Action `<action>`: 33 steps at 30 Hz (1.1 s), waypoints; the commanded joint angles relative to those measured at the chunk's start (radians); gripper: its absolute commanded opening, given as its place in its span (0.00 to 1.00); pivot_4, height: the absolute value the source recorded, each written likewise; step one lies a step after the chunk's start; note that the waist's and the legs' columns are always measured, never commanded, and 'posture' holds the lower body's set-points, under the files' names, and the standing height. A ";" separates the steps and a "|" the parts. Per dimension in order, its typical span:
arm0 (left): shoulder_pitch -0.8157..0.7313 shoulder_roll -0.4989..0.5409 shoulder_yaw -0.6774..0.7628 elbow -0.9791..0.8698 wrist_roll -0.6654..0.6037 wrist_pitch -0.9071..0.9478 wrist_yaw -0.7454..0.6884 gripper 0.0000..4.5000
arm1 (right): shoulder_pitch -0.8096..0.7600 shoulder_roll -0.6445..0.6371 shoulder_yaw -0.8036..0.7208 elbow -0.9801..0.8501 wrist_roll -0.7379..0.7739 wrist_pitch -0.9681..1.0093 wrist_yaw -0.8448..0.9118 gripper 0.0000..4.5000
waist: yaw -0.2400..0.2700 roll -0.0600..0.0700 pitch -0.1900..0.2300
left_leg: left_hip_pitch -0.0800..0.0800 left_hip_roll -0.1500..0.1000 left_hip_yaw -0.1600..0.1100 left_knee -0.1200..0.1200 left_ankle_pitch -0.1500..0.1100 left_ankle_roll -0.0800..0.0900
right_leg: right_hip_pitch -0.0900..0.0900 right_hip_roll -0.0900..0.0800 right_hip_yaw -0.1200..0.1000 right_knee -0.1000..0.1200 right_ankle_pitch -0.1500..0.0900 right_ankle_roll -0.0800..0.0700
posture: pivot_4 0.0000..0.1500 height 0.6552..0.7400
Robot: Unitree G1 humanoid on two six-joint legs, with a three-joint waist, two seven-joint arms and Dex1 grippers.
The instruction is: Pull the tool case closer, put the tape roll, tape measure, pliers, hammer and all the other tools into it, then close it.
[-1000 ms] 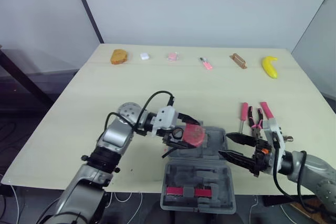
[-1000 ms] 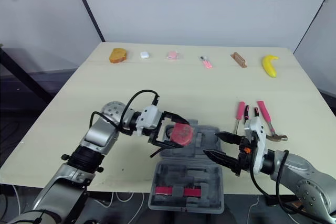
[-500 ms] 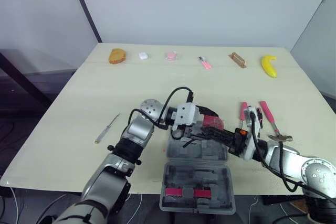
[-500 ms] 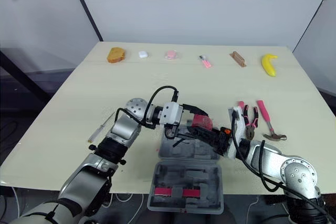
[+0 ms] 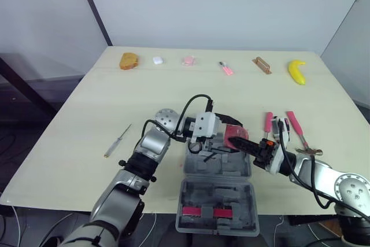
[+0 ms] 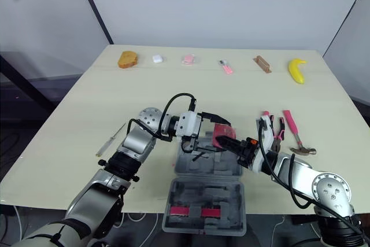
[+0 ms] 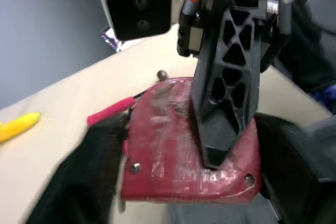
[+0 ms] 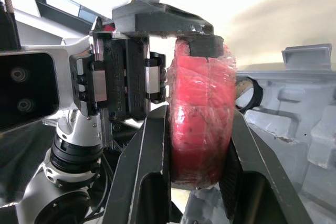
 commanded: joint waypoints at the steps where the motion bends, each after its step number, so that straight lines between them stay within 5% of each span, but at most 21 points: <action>1: 0.017 0.023 0.025 -0.058 -0.070 0.062 -0.040 1.00 | 0.024 -0.052 -0.029 -0.024 0.051 0.008 0.039 0.11 | -0.003 0.000 0.000 | 0.000 0.000 -0.001 0.000 0.000 0.000 | 0.000 0.000 0.000 0.000 0.000 0.000 | 1.00 1.00; 12: 0.124 0.215 0.104 -0.194 -0.225 0.226 -0.198 1.00 | 0.229 -0.346 -0.197 0.193 -0.040 0.142 0.352 0.11 | -0.006 0.000 0.000 | 0.001 0.000 0.000 0.000 0.000 0.000 | 0.000 0.000 0.001 0.000 0.000 0.000 | 1.00 1.00; 27: 0.334 0.405 0.175 -0.429 -0.294 0.321 -0.185 1.00 | 0.281 -0.234 -0.125 0.257 -0.350 0.148 0.478 0.11 | -0.004 0.000 0.000 | 0.001 0.001 -0.001 0.000 0.000 0.000 | 0.000 0.000 0.003 0.000 0.000 0.000 | 1.00 1.00; 33: 0.370 0.407 0.180 -0.466 -0.297 0.328 -0.159 1.00 | 0.284 -0.199 -0.134 0.232 -0.409 0.164 0.493 0.75 | -0.005 0.000 0.000 | 0.001 0.001 -0.001 0.000 0.000 0.000 | 0.000 0.000 0.002 0.000 0.000 0.000 | 1.00 1.00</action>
